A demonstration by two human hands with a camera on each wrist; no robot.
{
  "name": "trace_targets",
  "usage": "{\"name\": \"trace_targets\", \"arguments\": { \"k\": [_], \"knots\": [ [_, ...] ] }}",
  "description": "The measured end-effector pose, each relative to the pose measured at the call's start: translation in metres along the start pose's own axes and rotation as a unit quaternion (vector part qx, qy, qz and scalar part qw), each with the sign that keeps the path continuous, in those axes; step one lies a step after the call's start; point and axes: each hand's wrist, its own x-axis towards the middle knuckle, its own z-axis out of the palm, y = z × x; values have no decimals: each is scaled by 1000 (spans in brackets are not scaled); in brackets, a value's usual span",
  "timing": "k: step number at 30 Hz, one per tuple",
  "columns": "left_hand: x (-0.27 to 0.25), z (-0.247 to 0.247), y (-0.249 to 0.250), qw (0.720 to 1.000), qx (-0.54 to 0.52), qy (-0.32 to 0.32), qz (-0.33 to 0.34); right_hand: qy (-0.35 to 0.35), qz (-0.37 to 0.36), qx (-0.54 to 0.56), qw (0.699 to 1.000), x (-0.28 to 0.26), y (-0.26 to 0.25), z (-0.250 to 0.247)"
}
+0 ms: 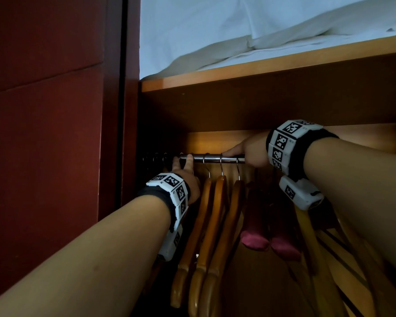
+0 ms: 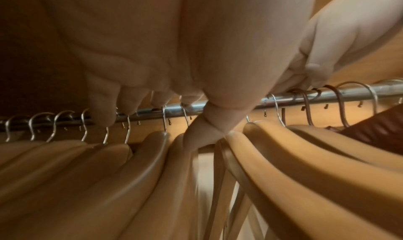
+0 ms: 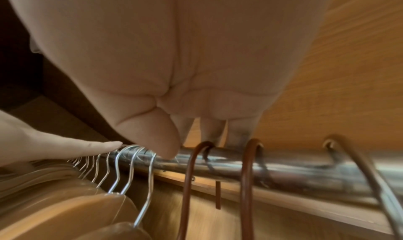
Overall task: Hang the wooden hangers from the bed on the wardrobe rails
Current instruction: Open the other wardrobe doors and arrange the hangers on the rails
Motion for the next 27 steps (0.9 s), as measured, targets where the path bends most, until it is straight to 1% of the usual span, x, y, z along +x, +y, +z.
{"name": "trace_targets", "arguments": {
  "k": [2,4,8,12,16,19,23,25,27],
  "knots": [
    [9,2,-2,998,-49,16,-30,10,2,10,1000,-1,0,1],
    [13,5,-1,994,-77,51,-54,10,4,24,1000,-2,1,2],
    [12,13,-2,994,-73,69,-48,3,7,25,1000,-2,2,4],
    [17,15,-6,993,-91,67,-42,4,13,18,1000,-1,2,4],
    [18,15,-7,991,-101,75,-46,5,9,22,1000,-1,2,5],
    [17,12,-5,990,-105,69,-59,11,3,29,1000,2,3,7],
    [15,13,-4,991,-97,75,-55,-12,-10,60,998,6,5,8],
    [13,13,-3,993,-89,62,-52,6,-1,41,999,6,5,9],
    [12,10,-3,995,-83,39,-45,7,3,39,999,6,6,10]
  ]
}}
